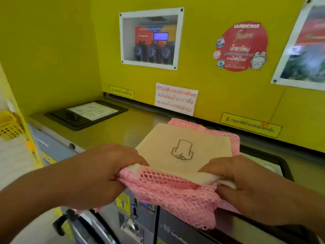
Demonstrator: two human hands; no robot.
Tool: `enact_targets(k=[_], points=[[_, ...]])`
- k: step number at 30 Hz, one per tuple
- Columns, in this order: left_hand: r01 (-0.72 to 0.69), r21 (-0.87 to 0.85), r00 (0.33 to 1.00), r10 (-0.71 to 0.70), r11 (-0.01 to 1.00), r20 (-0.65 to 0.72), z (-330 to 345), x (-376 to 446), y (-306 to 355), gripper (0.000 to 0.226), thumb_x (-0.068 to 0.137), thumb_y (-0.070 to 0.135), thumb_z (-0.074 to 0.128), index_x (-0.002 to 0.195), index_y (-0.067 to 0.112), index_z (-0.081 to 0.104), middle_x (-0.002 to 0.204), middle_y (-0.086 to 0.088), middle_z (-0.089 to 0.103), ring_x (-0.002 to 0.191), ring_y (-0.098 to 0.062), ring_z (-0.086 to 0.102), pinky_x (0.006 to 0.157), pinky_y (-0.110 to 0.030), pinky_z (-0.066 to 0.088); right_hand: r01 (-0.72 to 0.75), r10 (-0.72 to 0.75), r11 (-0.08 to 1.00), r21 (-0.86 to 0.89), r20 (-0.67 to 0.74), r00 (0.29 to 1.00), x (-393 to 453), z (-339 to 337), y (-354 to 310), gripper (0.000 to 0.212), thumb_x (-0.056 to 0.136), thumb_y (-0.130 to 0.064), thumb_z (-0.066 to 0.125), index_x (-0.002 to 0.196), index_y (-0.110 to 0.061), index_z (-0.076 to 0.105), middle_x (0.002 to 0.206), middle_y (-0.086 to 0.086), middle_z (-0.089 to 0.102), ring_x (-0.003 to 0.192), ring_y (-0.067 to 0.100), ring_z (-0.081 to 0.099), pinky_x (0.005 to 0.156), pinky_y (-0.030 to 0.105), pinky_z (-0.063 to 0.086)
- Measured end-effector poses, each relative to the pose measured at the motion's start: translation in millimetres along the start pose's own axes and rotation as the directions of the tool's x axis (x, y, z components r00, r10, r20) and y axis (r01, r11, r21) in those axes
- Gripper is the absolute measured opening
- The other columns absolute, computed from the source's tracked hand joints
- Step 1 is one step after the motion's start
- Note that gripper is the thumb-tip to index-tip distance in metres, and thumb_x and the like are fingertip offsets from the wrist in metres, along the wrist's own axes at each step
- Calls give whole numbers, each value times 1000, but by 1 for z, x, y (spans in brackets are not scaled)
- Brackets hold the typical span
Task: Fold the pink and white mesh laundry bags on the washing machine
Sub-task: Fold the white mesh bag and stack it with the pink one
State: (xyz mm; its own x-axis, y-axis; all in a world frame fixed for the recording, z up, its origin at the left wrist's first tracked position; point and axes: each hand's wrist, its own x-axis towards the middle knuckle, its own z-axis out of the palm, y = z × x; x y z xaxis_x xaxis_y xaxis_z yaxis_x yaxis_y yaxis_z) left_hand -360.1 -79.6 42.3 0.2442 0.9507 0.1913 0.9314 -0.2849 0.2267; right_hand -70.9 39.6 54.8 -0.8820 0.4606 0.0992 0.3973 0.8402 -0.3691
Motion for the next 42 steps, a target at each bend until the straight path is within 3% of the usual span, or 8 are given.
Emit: enact_targets(k=[6, 12, 20, 24, 27, 30, 35, 42], points=[[19, 8, 946, -21, 1000, 323, -70, 62, -9, 12, 89, 32, 54, 92, 28, 65, 99, 3, 74, 97, -18, 70, 87, -37, 54, -49, 103, 941, 334, -146, 984, -7, -44, 5, 25, 88, -30, 68, 109, -41, 60, 93, -8, 70, 84, 7, 66, 66, 21, 50], [36, 13, 967, -38, 999, 250, -92, 156, 6, 35, 76, 15, 67, 108, 30, 68, 105, 13, 73, 97, -8, 66, 91, -31, 53, -130, 253, 910, 394, -278, 927, 10, -71, 30, 25, 83, -38, 73, 105, -29, 65, 107, -6, 72, 98, 20, 70, 88, 53, 54], [162, 93, 977, -146, 982, -152, -39, 261, -27, 52, 83, 20, 61, 132, 32, 44, 128, -3, 57, 111, -29, 57, 91, -48, 48, -371, 618, 724, 581, -308, 723, 71, -76, 112, 31, 84, -36, 74, 110, -28, 60, 102, -1, 69, 83, 18, 70, 59, 30, 53], [184, 79, 905, -138, 980, -403, 21, 248, -13, 50, 85, 22, 53, 133, 29, 39, 130, -2, 47, 113, -26, 49, 95, -48, 43, -667, 625, 737, 112, -490, 608, 90, -50, 157, 48, 88, -22, 62, 132, -19, 43, 112, 8, 59, 93, 22, 58, 70, 34, 46], [371, 8, 917, -365, 929, -159, 69, 224, 3, 56, 87, 51, 42, 137, 29, 37, 144, -5, 37, 130, -30, 37, 108, -55, 32, -546, 396, 827, -131, -554, 732, 98, -25, 154, 40, 91, -27, 54, 131, -23, 48, 130, 5, 52, 118, 27, 49, 94, 41, 44], [463, 114, 874, -474, 879, 107, 101, 211, 2, 80, 81, 73, 26, 150, 34, 17, 161, -8, 14, 146, -37, 12, 114, -63, 8, -504, 468, 835, -222, -195, 862, 107, -3, 150, 46, 97, -45, 38, 142, -33, 43, 150, 0, 40, 139, 26, 34, 111, 50, 31], [350, 105, 910, -365, 931, 196, 101, 203, -21, 84, 82, 78, 22, 153, 40, -3, 166, -2, -5, 151, -29, -5, 119, -56, -4, -592, 643, 748, -300, 106, 758, 116, -3, 146, 66, 92, -60, 33, 152, -35, 22, 161, 6, 25, 144, 31, 29, 116, 51, 26], [38, -142, 994, -52, 989, -93, 69, 168, -62, 63, 82, 61, 60, 140, 40, 45, 148, 17, 45, 132, -4, 41, 115, -34, 31, -630, 610, 718, -298, -168, 775, 126, -15, 128, 36, 89, -41, 43, 120, -24, 48, 123, 7, 51, 115, 31, 50, 98, 49, 43]])
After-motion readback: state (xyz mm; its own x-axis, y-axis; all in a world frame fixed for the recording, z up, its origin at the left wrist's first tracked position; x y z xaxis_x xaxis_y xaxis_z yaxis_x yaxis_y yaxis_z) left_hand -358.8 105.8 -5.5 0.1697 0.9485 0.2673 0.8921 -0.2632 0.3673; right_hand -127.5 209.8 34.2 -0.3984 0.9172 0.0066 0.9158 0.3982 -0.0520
